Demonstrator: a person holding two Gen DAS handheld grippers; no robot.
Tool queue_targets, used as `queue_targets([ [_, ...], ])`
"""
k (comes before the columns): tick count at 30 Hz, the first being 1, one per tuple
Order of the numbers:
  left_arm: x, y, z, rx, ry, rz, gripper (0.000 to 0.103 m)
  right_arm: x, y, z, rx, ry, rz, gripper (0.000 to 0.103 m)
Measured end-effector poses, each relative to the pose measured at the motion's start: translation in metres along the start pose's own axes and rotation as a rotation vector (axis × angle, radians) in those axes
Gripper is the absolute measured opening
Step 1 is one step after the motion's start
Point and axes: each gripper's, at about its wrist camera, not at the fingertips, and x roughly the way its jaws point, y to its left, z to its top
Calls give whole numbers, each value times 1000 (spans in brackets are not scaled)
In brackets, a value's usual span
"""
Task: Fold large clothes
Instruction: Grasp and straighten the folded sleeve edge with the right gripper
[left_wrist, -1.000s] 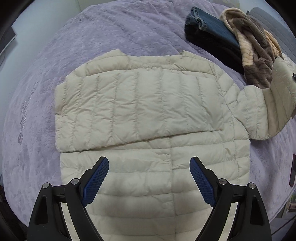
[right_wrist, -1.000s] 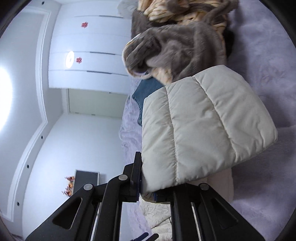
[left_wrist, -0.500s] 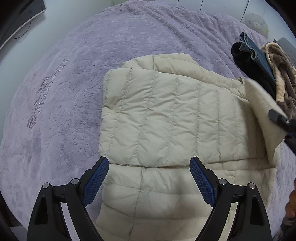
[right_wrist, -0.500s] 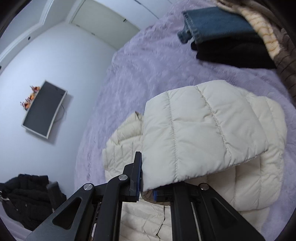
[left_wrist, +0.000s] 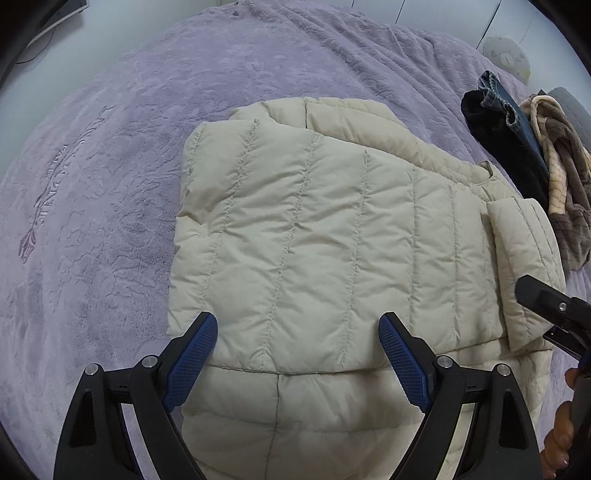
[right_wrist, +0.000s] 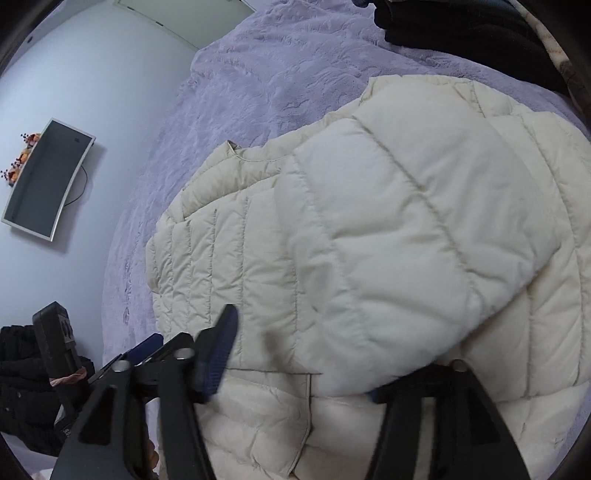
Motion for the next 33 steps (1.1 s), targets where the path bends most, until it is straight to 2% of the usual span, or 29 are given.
queue_targets([
  [4, 1, 4, 1, 8, 9, 3, 89, -22, 0, -2, 48, -32, -7, 73],
  [9, -1, 9, 0, 2, 0, -22, 89, -47, -30, -1, 223, -132, -6, 72],
  [10, -2, 10, 0, -3, -3, -39, 89, -48, -36, 1, 254, -147, 4, 55],
  [11, -4, 13, 0, -9, -7, -63, 89, -49, -40, 3, 274, -154, 14, 17],
  [12, -5, 16, 0, -18, -9, -90, 89, -49, -42, 5, 279, -159, 10, 7],
  [14, -7, 23, 1, -46, -9, -156, 89, -52, -33, 12, 218, -185, -19, 7],
  [18, -13, 42, 6, -120, -13, -318, 89, -50, 15, 23, -40, -183, -89, 7],
  [24, -17, 54, 14, -158, -3, -469, 89, -10, 68, 8, -305, -56, -128, 7],
  [30, -15, 60, 15, -193, 20, -573, 89, 31, 80, -16, -405, 95, -188, 9],
  [31, -14, 58, 15, -195, 26, -589, 89, 32, 79, -19, -407, 105, -186, 14],
  [33, -12, 55, 16, -193, 42, -622, 89, 29, 78, -22, -399, 118, -165, 39],
])
